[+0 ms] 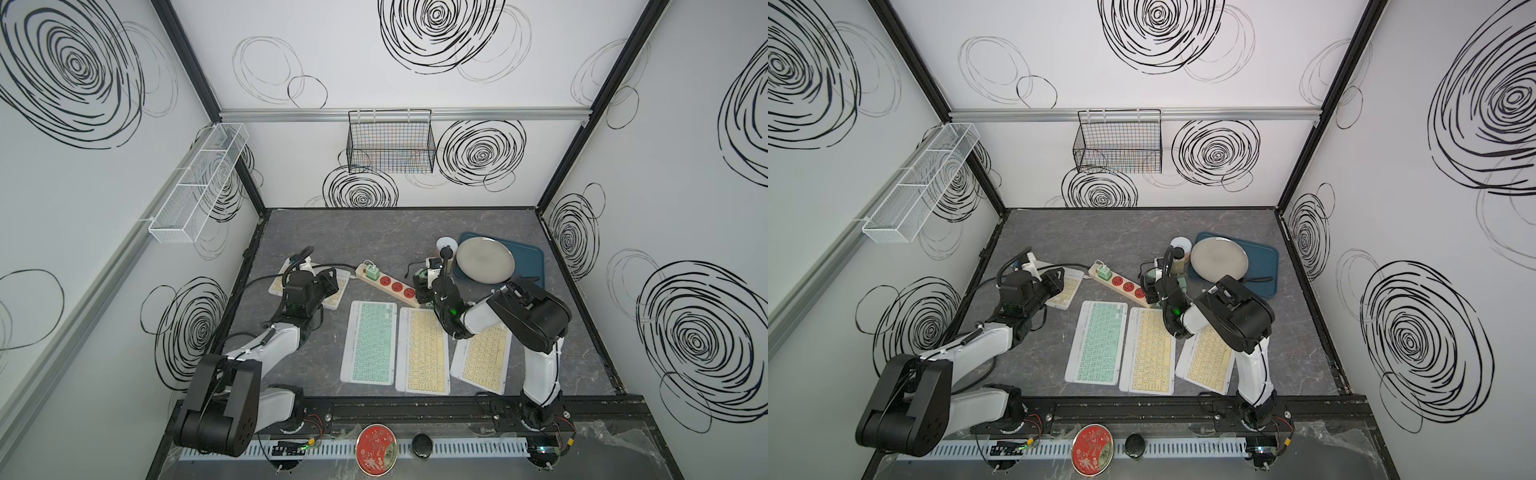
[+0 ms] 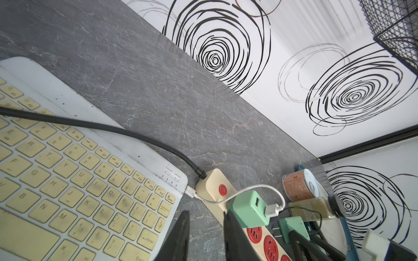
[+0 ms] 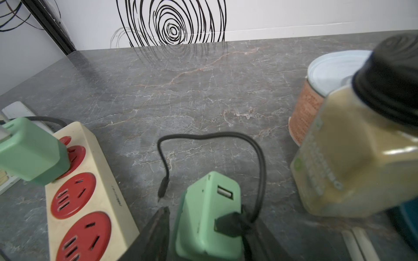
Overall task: Unplug the wireless keyboard
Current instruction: Place the plug at the center of the board, then pick up the keyboard from the center of the board.
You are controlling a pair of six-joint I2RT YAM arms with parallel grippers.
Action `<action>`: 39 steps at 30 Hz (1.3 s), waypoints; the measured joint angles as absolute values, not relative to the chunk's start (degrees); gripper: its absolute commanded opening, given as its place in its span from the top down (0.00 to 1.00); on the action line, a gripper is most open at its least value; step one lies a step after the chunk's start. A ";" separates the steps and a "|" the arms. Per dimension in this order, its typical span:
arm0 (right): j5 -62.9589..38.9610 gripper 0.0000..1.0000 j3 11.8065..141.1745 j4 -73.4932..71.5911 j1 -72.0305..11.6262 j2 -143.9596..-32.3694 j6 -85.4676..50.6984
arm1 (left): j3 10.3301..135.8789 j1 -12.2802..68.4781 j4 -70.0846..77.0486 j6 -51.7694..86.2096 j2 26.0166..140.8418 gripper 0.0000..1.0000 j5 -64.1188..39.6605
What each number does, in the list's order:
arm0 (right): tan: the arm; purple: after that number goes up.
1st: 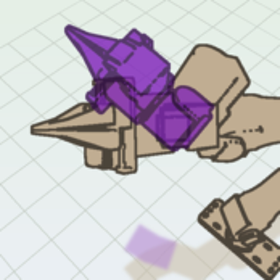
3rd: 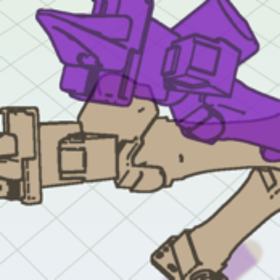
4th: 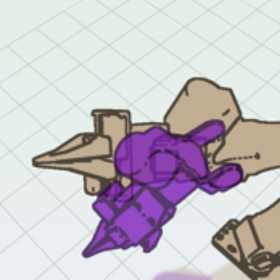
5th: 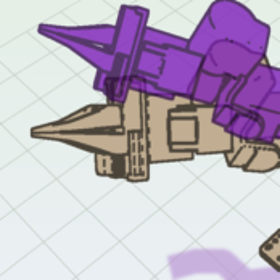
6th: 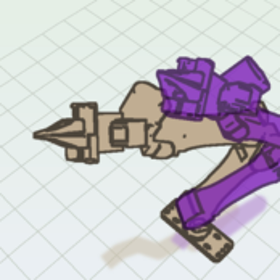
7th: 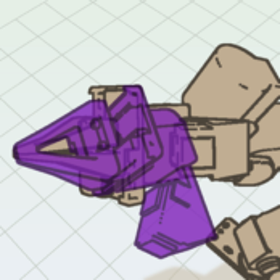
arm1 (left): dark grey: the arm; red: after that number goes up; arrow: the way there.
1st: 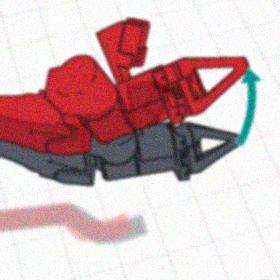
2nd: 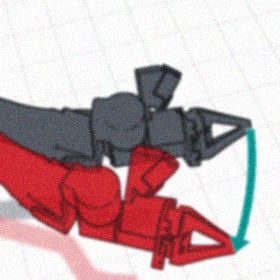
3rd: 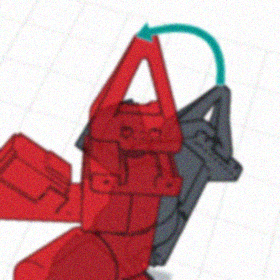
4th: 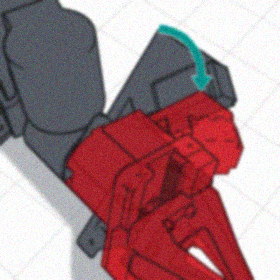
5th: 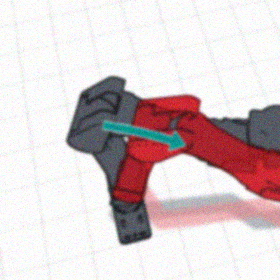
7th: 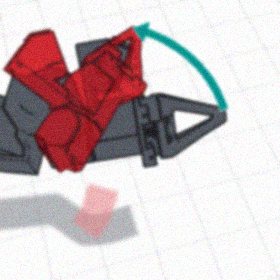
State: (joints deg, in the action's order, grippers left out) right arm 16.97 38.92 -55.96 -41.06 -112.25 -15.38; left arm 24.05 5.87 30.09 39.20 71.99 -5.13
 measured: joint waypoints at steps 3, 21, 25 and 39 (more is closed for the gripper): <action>16.82 0.35 37.74 -54.43 -41.17 -110.21 -15.11 | 23.73 5.82 30.09 39.22 71.99 0.69 -5.26; 14.61 0.30 33.56 -48.97 -43.03 -92.49 -11.49 | 22.81 5.43 29.93 39.40 70.37 0.69 -5.76; 12.05 0.32 34.61 -47.09 -44.14 -91.11 -10.63 | 22.79 5.48 29.58 38.74 67.90 0.69 -5.50; -0.56 0.41 44.97 -40.77 -49.71 -99.63 -10.24 | 17.69 4.25 25.71 37.12 58.94 0.64 -2.68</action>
State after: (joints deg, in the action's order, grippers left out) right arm -0.56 44.97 -40.77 -49.71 -99.63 -10.24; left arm 17.69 4.25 25.71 37.12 58.94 -2.68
